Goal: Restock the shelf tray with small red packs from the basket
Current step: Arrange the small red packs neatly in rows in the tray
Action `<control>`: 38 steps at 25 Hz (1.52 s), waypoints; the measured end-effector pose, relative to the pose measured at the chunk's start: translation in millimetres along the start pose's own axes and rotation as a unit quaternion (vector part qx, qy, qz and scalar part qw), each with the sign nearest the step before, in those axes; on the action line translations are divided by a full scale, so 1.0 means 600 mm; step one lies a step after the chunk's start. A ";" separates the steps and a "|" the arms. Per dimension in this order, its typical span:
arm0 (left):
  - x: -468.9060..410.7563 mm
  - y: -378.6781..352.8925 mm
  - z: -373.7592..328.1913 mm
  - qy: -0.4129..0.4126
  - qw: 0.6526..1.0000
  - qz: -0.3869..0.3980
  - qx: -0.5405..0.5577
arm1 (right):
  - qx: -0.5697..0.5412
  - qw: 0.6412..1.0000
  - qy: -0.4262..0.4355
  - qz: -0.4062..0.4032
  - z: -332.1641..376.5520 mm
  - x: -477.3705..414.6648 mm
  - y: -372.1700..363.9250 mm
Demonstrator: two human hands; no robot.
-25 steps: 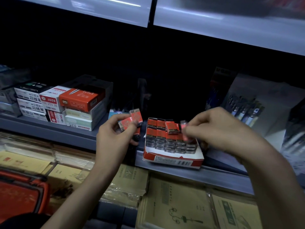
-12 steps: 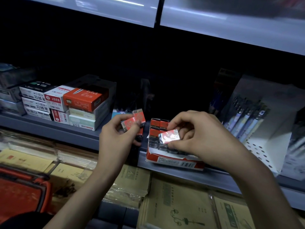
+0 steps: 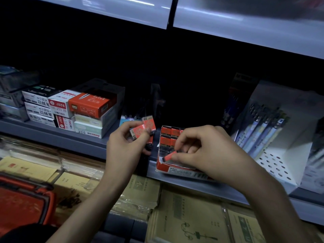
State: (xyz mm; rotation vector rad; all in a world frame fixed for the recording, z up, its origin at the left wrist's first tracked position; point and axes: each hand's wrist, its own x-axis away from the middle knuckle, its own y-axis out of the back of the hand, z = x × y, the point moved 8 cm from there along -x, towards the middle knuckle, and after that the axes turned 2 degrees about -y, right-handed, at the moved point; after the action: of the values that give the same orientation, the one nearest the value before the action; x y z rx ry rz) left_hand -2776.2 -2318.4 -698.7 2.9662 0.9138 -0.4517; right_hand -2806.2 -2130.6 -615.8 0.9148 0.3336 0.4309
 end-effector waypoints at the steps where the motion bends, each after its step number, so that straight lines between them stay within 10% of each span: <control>1: 0.000 0.000 0.000 0.000 1.000 -0.003 0.000 | -0.001 1.000 0.004 -0.007 0.004 -0.002 -0.006; 38: 0.016 -0.015 -0.001 0.036 0.994 0.009 0.102 | 0.010 0.999 0.015 0.044 0.000 -0.011 -0.047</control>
State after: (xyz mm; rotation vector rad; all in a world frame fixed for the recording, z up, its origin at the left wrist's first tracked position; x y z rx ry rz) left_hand -2773.3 -2305.4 -700.0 3.1928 0.8956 -0.4665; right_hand -2805.9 -2149.1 -638.0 0.9467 0.3267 0.5240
